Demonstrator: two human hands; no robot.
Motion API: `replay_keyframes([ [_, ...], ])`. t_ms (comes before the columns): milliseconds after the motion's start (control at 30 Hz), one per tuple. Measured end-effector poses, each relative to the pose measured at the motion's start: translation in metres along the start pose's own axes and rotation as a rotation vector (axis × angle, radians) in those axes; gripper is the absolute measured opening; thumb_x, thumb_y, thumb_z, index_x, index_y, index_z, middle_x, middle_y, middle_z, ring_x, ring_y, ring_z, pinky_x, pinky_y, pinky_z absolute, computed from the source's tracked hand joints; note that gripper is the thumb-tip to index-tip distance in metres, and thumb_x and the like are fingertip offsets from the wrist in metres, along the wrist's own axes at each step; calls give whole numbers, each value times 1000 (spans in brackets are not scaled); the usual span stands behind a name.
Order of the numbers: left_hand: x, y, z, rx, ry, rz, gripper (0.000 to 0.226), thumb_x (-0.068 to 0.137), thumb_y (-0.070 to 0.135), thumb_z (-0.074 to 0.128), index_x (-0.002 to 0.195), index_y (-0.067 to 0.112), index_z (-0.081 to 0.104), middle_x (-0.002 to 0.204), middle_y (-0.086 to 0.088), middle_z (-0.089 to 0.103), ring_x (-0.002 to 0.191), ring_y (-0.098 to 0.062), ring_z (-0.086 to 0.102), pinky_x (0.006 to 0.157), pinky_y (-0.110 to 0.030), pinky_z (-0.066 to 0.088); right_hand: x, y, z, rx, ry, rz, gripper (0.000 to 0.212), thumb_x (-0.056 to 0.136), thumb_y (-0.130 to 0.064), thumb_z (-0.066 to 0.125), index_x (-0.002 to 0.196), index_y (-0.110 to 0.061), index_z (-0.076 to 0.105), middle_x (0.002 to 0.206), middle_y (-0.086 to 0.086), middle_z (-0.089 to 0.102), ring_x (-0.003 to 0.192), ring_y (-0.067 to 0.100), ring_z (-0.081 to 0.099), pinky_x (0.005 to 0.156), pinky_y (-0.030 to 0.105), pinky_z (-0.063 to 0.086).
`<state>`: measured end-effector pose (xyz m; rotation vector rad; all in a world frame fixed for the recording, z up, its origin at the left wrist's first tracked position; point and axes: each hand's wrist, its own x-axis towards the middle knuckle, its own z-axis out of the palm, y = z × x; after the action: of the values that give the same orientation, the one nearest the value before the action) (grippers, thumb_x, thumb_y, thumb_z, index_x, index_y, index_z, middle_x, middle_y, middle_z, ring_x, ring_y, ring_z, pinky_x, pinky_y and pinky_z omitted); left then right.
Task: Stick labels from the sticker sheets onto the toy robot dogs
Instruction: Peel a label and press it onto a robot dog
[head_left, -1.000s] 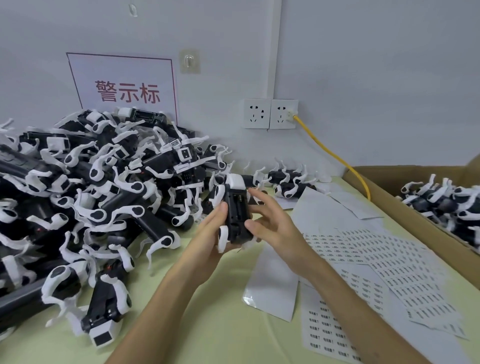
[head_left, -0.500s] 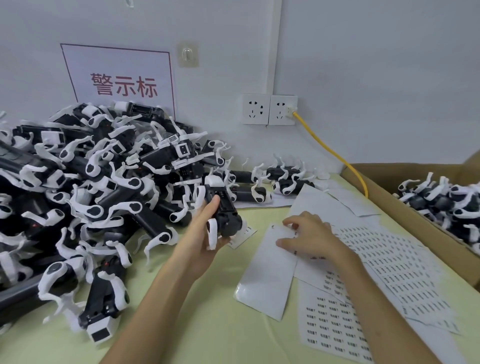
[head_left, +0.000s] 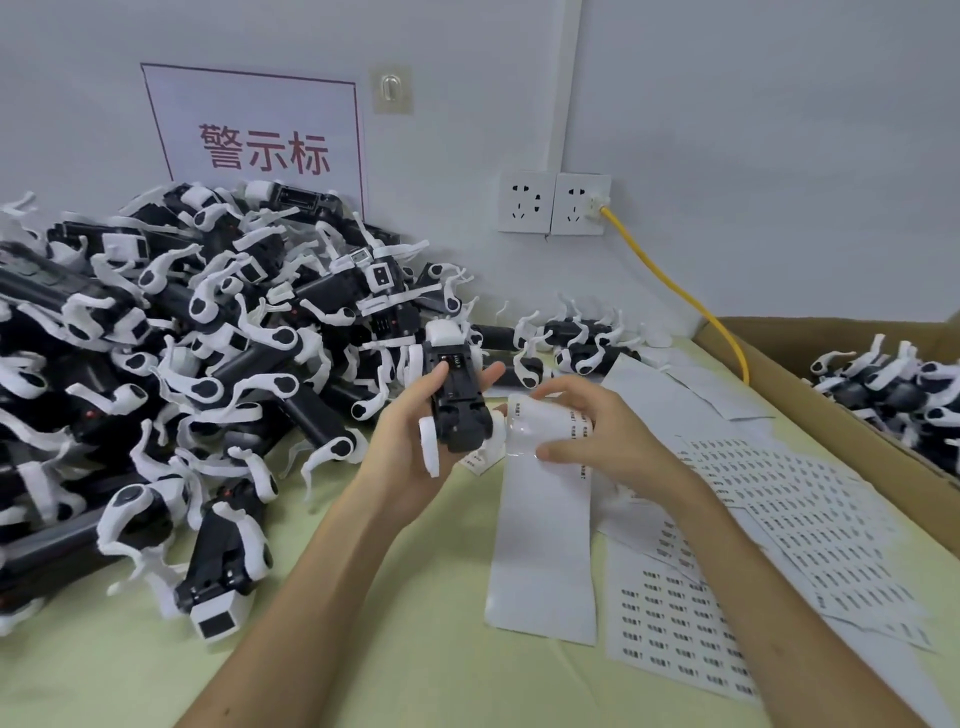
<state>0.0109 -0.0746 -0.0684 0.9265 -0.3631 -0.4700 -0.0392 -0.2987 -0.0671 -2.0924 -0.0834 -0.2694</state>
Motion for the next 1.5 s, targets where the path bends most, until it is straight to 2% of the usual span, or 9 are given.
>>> replay_keyframes([
  [233, -6, -5, 16, 135, -80, -43, 40, 97, 38, 58, 125, 11, 69, 130, -11, 71, 106, -26, 70, 77, -33, 60, -1, -7, 17, 71, 29, -91, 62, 71, -8, 92, 122, -30, 64, 118, -7, 67, 103, 5, 67, 85, 29, 57],
  [367, -4, -7, 15, 89, 4, -67, 58, 92, 41, 61, 133, 0, 62, 129, -19, 68, 107, -42, 66, 76, -39, 61, -1, -8, 22, 143, 143, -120, 60, 77, -10, 88, 123, -34, 56, 115, -4, 65, 86, 12, 72, 72, 26, 56],
  [533, -1, -5, 9, 167, 74, 1, 53, 87, 51, 62, 118, 9, 76, 119, -11, 75, 101, -28, 74, 87, -35, 58, -2, -10, 23, 232, 211, -189, 55, 81, -5, 84, 119, -29, 53, 106, 5, 74, 86, 28, 74, 77, 39, 60],
  [733, 1, -4, 7, 114, 97, 18, 41, 87, 52, 63, 93, 18, 84, 104, -7, 78, 92, -22, 76, 77, -28, 60, -3, -15, 26, 171, 315, -277, 37, 81, -2, 83, 98, -23, 58, 100, 0, 70, 87, 17, 70, 67, 33, 59],
  [900, 2, -6, 6, 126, 117, 44, 34, 83, 54, 64, 87, 27, 84, 103, -2, 79, 91, -21, 76, 88, -32, 59, -4, -12, 25, 66, 371, -253, 30, 83, -8, 82, 96, -33, 70, 92, -9, 67, 49, 3, 53, 57, 14, 43],
  [1033, 0, -6, 10, 131, 97, 42, 42, 87, 54, 62, 97, 20, 83, 107, -8, 77, 95, -25, 74, 98, -39, 51, -4, -9, 25, 18, 331, -260, 30, 83, -1, 80, 110, -15, 75, 75, -21, 60, 45, -2, 52, 52, 6, 36],
  [1200, -5, -5, 14, 134, 3, 37, 61, 96, 45, 61, 136, -2, 60, 123, -17, 67, 98, -28, 69, 66, -23, 57, -2, -6, 25, -44, 353, -275, 28, 83, 0, 80, 110, -8, 77, 54, -39, 51, 44, -6, 50, 50, 3, 34],
  [1367, -6, -7, 15, 157, -17, 21, 69, 89, 42, 63, 139, -5, 54, 131, -23, 65, 114, -35, 63, 83, -37, 57, 1, -4, 26, -58, 350, -271, 23, 84, -9, 83, 106, -15, 81, 54, -22, 52, 42, 7, 33, 50, 10, 26],
  [1500, -5, -6, 14, 158, -1, 35, 70, 93, 43, 60, 141, -6, 48, 141, -32, 55, 130, -47, 57, 95, -47, 55, 3, -4, 26, -97, 358, -308, 23, 84, -13, 84, 106, -16, 82, 66, -23, 59, 53, 6, 47, 59, 10, 34],
])
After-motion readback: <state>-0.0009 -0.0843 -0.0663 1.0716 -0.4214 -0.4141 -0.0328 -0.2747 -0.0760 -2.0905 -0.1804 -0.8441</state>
